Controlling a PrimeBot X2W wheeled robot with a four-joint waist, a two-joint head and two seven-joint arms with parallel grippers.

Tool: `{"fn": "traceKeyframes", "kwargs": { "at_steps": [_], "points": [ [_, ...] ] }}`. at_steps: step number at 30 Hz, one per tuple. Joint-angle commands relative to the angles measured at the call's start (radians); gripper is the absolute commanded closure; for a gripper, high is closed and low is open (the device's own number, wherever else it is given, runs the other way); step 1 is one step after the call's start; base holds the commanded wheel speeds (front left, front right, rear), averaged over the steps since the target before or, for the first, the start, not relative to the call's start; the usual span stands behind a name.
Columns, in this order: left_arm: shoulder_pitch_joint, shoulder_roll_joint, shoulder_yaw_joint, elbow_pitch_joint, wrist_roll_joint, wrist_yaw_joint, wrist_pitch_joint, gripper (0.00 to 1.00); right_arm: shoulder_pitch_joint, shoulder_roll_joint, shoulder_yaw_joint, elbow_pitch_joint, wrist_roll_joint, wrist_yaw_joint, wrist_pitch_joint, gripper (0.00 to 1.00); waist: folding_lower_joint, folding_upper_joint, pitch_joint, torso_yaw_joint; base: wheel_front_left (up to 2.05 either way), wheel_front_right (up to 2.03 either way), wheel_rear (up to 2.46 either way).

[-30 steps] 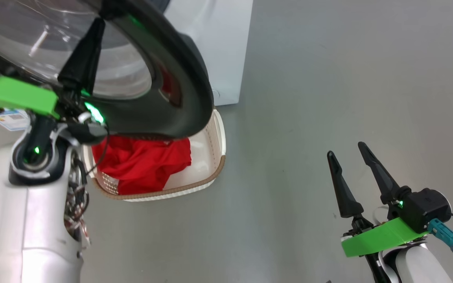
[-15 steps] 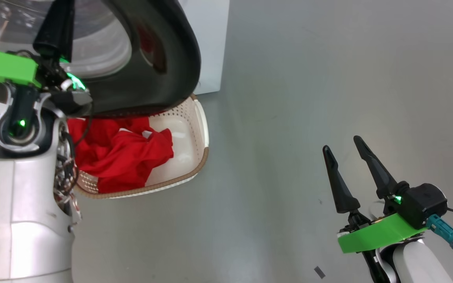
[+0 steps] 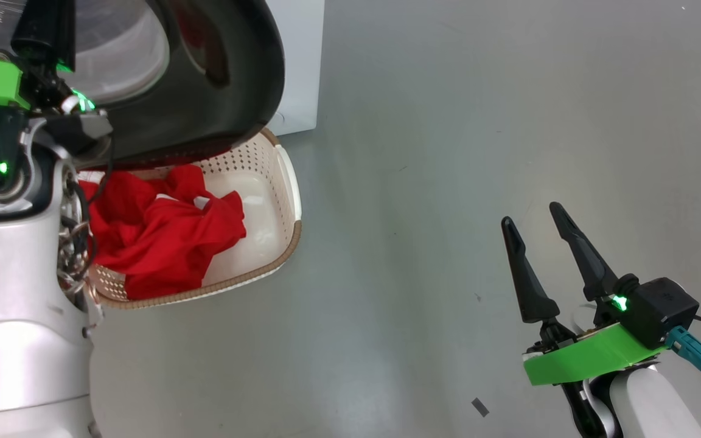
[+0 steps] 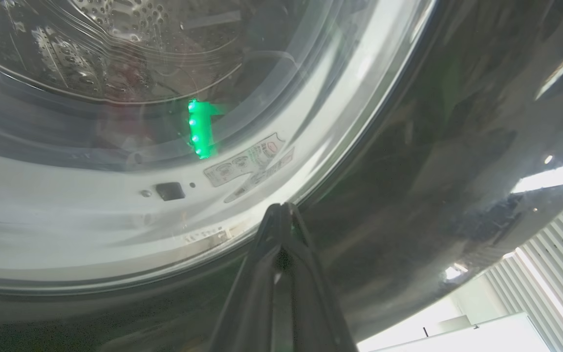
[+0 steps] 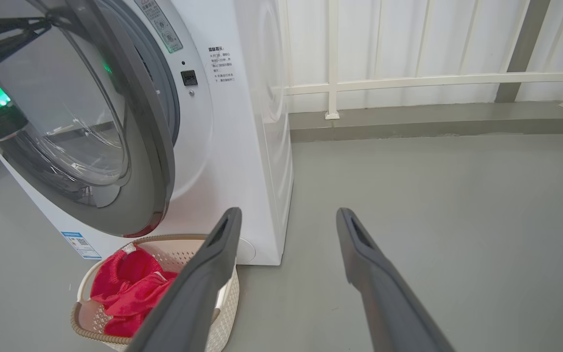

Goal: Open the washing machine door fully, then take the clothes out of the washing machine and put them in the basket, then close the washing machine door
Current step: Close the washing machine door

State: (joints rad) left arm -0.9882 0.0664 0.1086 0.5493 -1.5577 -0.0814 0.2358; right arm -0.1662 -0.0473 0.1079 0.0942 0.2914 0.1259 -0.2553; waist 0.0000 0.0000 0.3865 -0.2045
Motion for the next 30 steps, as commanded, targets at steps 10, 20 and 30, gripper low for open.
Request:
{"fn": "traceKeyframes", "kwargs": {
  "at_steps": [10, 20, 30],
  "points": [
    [-0.017, 0.038, 0.009, -0.003, 0.021, -0.032, 0.003, 1.0, -0.02, -0.003, 0.011, -0.025, 0.006, 0.005, -0.006, 0.0, 0.0, 0.0, 0.002, 0.009, 0.0, 0.0, 0.0],
    [0.103, 0.017, 0.006, -0.064, 0.01, -0.039, -0.002, 0.0, -0.016, -0.003, 0.001, -0.015, 0.004, 0.005, -0.006, 0.0, 0.0, 0.0, -0.036, 0.074, 0.0, 0.0, 0.0],
    [0.305, 0.01, -0.012, -0.229, 0.058, -0.043, -0.039, 0.0, -0.021, -0.003, -0.025, 0.009, 0.013, 0.005, -0.006, 0.0, 0.0, 0.0, -0.096, 0.161, 0.0, 0.0, 0.0]
  ]
}}
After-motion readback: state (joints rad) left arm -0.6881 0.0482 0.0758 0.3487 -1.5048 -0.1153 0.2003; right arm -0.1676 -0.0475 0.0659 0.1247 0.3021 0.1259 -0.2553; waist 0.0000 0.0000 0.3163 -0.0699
